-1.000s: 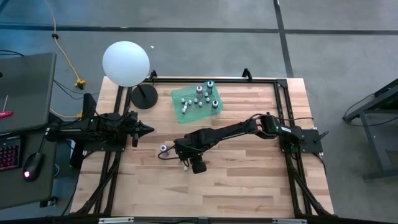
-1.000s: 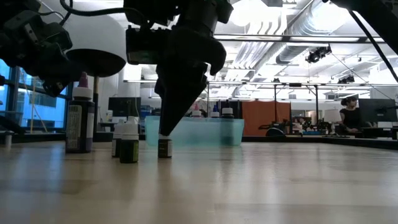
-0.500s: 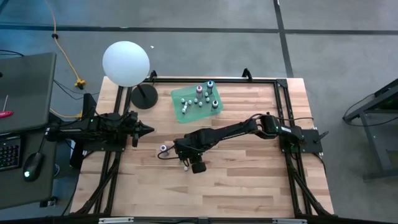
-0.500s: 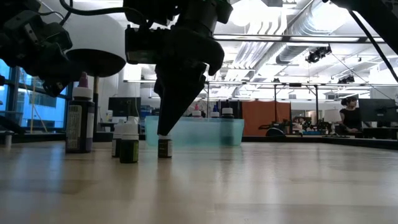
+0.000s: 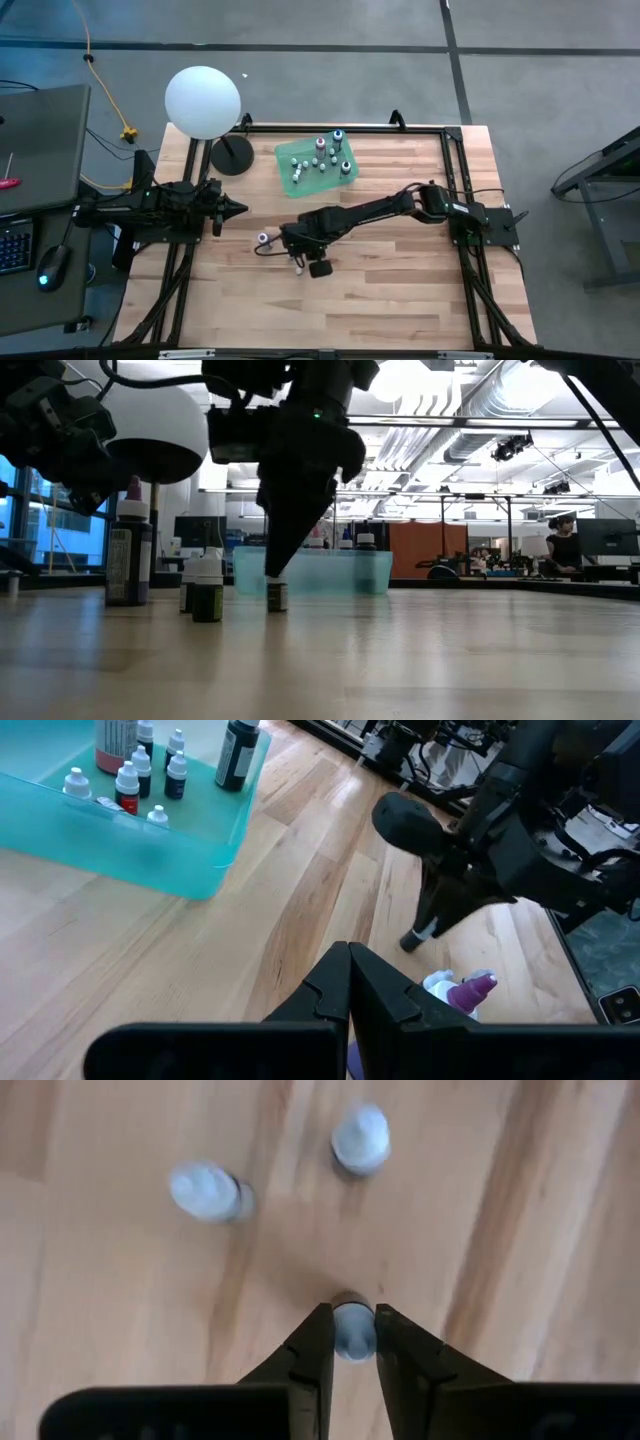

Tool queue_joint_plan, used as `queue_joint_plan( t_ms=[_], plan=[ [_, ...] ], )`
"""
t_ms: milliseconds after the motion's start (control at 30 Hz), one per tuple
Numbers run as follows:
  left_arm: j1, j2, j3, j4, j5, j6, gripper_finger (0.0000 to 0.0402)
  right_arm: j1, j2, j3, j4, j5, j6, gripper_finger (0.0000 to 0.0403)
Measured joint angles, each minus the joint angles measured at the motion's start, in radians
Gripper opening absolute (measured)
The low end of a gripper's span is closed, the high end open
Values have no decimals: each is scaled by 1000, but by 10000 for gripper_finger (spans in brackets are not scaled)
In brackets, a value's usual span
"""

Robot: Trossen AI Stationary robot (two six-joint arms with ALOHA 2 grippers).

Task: Pick & Place food coloring
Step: Put the small black dye bottle in the green bin

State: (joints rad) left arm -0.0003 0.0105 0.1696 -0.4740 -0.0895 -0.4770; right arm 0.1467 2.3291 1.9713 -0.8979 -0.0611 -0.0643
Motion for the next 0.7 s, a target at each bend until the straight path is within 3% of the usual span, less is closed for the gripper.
queue_joint_plan(
  t_ms=[367, 700],
  plan=[
    [0, 0, 0, 0, 0, 0, 0, -32, -135, -1, -47, 32, 87, 48],
    [0, 0, 0, 0, 0, 0, 0, -161, -336, -1, 44, 124, 174, 47]
  ],
)
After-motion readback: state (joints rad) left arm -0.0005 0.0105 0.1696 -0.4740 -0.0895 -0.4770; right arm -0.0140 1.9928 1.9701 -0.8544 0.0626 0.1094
